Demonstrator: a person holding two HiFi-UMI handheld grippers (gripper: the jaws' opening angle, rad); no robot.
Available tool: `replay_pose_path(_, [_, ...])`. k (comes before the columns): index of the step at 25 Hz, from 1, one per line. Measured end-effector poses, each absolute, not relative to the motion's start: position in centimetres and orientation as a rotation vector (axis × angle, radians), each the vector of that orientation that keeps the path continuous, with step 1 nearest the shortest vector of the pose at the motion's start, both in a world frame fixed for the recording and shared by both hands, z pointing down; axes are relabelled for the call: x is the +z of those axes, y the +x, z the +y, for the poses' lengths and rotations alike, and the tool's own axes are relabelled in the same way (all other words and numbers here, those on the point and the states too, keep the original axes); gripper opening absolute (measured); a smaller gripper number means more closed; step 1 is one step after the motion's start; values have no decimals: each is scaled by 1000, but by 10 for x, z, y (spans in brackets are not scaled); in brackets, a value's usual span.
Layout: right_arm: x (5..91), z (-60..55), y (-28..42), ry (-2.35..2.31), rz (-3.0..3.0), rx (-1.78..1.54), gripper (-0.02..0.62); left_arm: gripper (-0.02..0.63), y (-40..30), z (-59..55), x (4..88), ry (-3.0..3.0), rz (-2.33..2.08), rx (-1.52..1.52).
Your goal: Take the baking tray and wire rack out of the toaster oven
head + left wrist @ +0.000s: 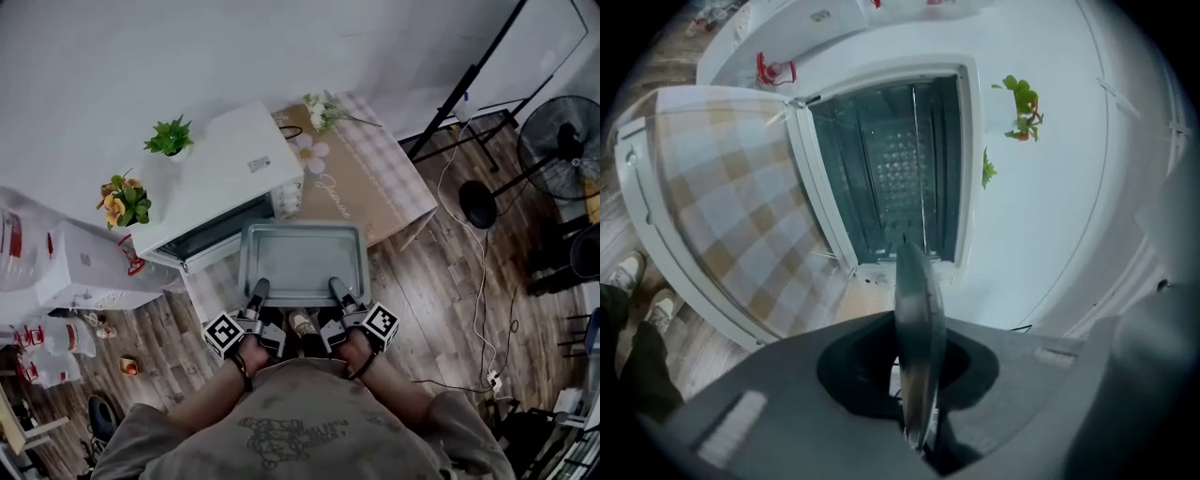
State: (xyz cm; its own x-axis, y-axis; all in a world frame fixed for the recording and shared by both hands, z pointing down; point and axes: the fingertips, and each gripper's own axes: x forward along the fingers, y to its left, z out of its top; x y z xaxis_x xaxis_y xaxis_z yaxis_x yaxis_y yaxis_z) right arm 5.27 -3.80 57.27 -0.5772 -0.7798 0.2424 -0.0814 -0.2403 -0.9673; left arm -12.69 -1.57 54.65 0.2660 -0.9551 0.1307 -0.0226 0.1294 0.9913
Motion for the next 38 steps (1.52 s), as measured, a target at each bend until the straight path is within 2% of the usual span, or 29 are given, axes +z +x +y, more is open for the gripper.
replay_pose_path(15, [563,-49,150,-1189,1317,-1683,34,26,-30,-70,549,1337,-918,-714])
replay_pose_path(28, [558,-171,198,-1248,1329,-1607,32,32,10,-189,540,1364,-927,-789])
replay_pose_path(38, [583,-267,217,-1286,1381,-1631,31,32,29,-265,577,1274,-972,-865])
